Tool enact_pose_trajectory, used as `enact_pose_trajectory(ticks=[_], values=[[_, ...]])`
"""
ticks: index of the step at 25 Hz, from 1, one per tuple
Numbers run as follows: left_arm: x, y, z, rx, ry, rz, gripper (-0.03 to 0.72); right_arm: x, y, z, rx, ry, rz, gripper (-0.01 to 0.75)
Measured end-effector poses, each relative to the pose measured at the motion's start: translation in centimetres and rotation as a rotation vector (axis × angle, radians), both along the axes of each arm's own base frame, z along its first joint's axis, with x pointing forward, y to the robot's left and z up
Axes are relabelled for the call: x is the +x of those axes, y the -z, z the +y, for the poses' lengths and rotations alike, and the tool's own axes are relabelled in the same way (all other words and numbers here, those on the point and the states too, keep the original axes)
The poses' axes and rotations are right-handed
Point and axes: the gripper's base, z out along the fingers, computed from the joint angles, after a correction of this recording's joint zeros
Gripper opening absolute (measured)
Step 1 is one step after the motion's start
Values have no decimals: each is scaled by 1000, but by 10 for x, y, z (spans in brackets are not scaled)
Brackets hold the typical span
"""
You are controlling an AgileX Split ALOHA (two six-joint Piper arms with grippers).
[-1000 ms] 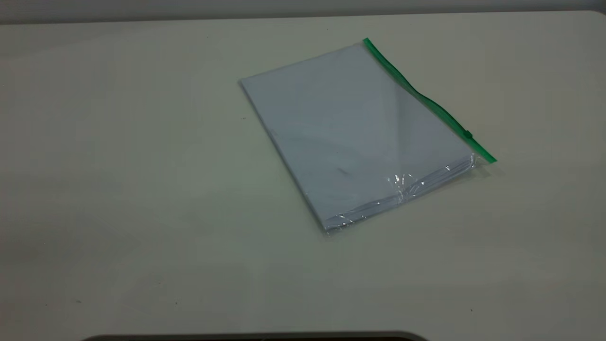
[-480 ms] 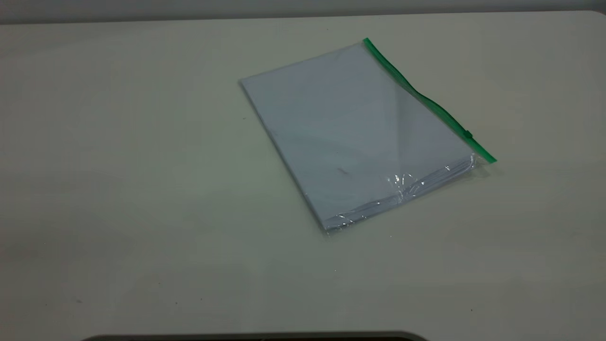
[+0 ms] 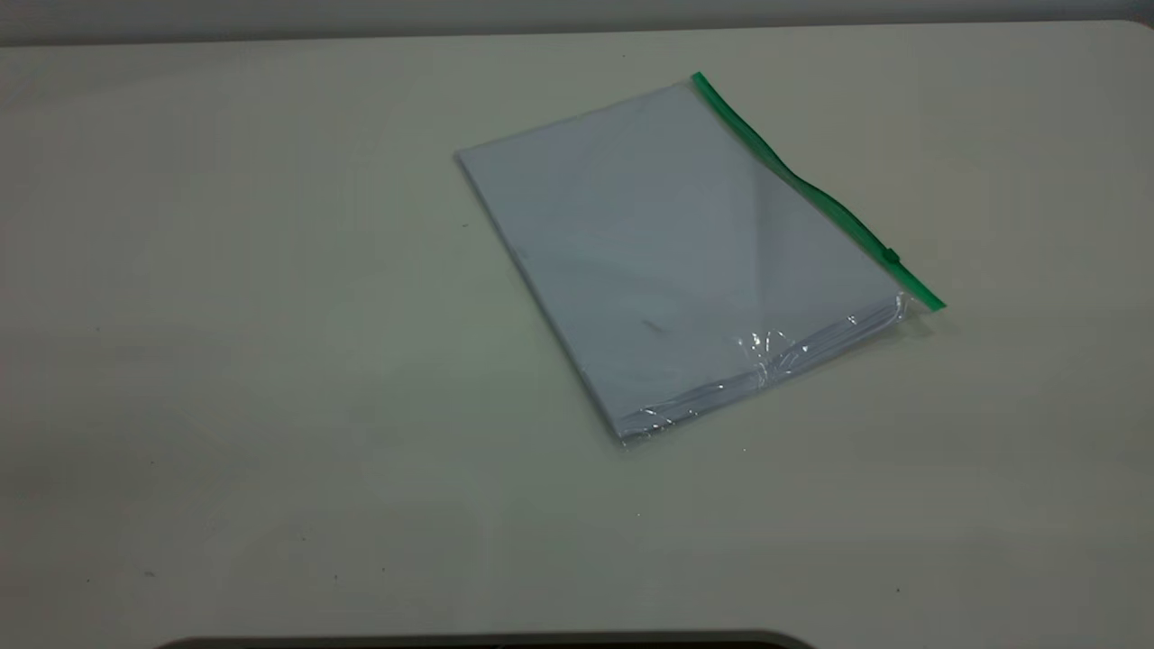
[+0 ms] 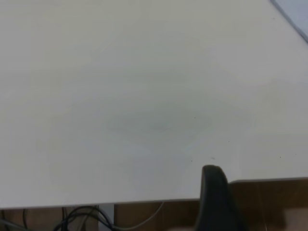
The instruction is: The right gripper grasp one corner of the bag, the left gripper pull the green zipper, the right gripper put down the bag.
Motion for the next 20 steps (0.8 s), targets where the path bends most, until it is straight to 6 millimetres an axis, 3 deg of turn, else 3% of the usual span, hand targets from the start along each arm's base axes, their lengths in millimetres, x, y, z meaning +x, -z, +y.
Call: enact_pose_trajectory(ticks=[4,8,13,20], values=[[5,-15,0,-21,-21,-47,523,0,-1,4,56,-13,1,578],[27,-37,1,-32,-31,-12,525,13,-14,11,103,-65,15,578],[81,-64,4,-36,-38,48,563,53,-20,20,153,-132,131,578],[172,-78,9,-26,-30,134,587,118,-9,32,226,-191,266,578]])
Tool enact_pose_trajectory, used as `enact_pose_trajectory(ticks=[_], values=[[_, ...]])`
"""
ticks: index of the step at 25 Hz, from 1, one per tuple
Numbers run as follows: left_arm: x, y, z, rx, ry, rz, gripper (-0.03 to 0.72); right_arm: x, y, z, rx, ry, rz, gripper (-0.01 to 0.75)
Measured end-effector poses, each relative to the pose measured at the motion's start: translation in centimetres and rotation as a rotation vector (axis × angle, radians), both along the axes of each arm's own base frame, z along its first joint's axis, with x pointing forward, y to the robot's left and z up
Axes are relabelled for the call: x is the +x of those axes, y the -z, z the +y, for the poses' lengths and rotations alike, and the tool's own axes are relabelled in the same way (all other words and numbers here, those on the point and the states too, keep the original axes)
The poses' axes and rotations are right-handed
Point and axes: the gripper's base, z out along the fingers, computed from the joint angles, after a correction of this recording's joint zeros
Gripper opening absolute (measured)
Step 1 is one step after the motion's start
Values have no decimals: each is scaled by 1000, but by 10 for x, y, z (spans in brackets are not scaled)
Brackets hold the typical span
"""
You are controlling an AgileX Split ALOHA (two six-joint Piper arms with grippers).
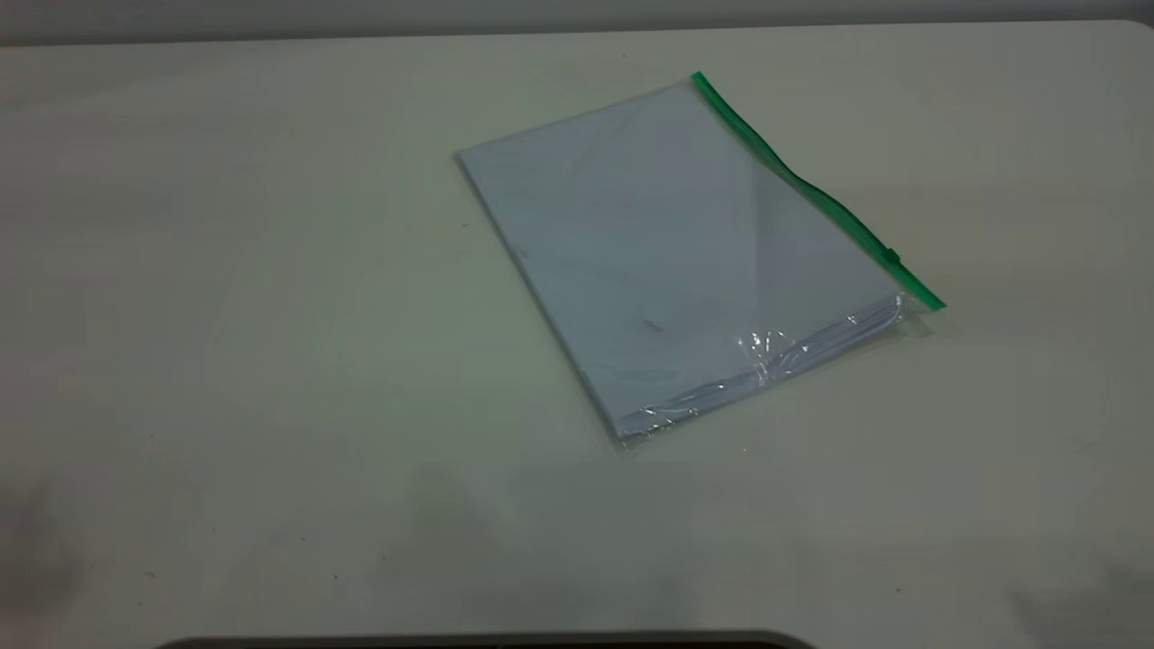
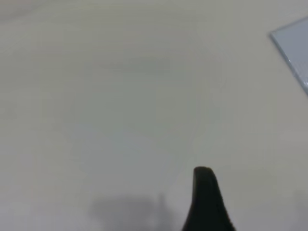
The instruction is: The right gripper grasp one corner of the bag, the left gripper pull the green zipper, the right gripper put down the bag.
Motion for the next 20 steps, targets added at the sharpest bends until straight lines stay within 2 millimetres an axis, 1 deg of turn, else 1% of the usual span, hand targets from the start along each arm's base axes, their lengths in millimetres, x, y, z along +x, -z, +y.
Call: enact_pose_trajectory(ticks=[5,7,10,13,16,18,20], values=[[59,9,-1,-25,40,17,587,43,22,8,55,-46,91,578],[82,19,-3,-36,68,4,587,58,32,12,81,-63,119,578],[109,40,-6,-60,112,1,587,79,51,16,113,-82,167,578],[130,59,-10,-90,165,2,587,96,73,20,135,-119,211,578],[148,73,-16,-103,259,4,587,112,98,24,171,-137,257,578],[159,82,-24,-112,330,7,587,122,113,27,211,-126,274,578],[169,92,-35,-130,398,6,587,129,129,29,239,-125,291,578]])
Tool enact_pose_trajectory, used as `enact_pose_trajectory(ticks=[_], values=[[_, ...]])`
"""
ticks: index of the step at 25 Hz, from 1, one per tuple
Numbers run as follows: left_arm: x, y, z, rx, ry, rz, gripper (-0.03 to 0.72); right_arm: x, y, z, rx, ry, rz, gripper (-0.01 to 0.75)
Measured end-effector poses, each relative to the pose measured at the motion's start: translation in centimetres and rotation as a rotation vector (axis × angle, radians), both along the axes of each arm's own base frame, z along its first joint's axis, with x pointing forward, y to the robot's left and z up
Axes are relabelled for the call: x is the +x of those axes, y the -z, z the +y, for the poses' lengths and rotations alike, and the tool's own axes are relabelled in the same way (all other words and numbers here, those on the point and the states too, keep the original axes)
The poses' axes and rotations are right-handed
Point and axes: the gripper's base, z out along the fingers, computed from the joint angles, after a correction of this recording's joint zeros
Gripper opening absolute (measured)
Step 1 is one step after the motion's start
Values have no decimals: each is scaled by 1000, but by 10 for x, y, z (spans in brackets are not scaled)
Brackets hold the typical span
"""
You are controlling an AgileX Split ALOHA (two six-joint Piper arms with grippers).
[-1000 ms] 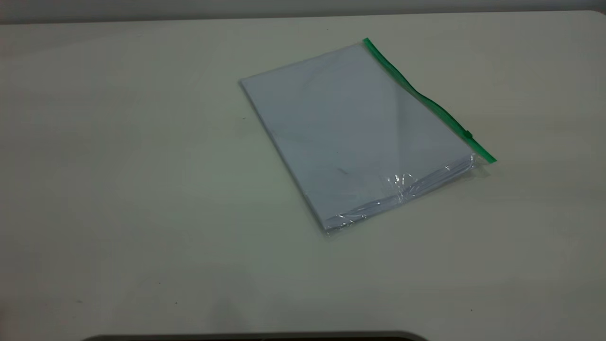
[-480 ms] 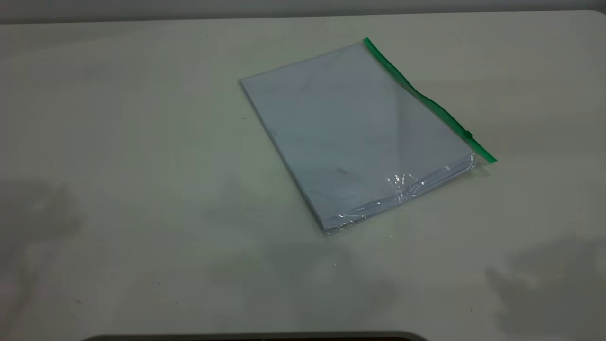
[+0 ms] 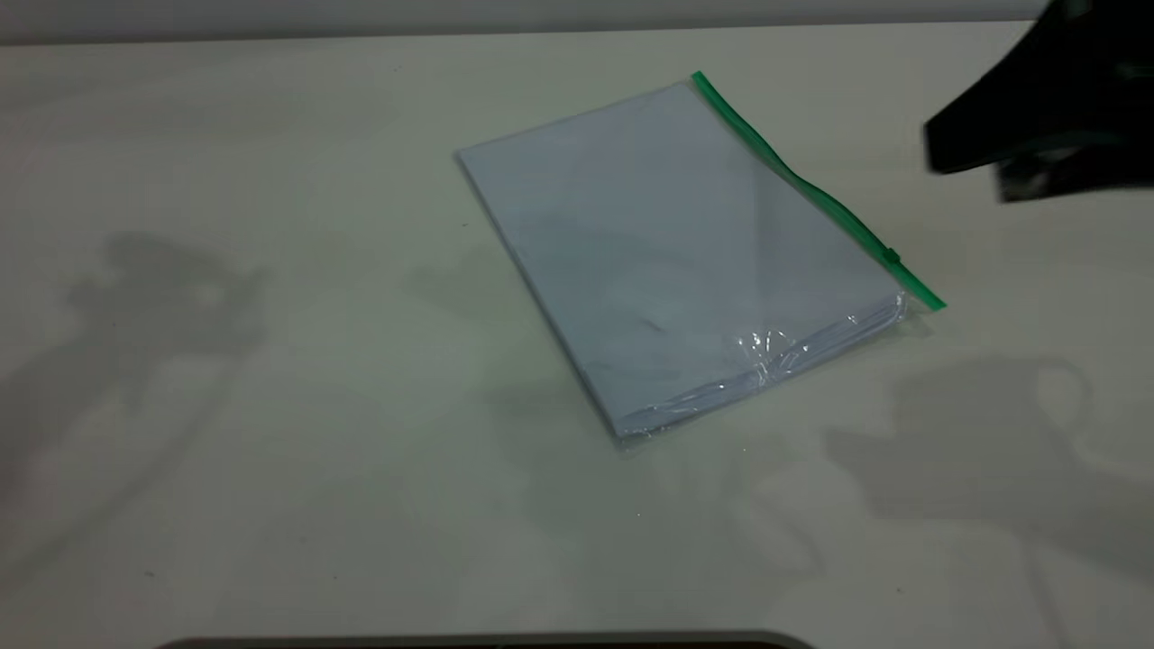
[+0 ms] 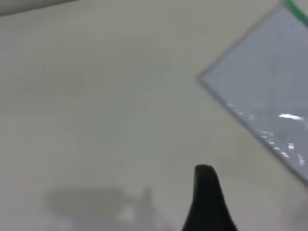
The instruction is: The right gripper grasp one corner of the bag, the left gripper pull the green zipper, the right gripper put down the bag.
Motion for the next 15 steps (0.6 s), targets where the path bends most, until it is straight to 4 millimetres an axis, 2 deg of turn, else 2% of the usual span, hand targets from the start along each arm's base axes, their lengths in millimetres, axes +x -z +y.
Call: enact_pose_trajectory(ticks=[4,7,10,15], values=[[17,22,-19,-32,89,46,587,10,36,5,70,7,65,578],[28,35,-25,-53,117,97,587,17,64,6,82,10,108,578],[37,40,-27,-68,120,122,587,26,90,6,72,7,156,578],[51,43,-26,-42,111,142,587,48,114,7,70,10,168,578]])
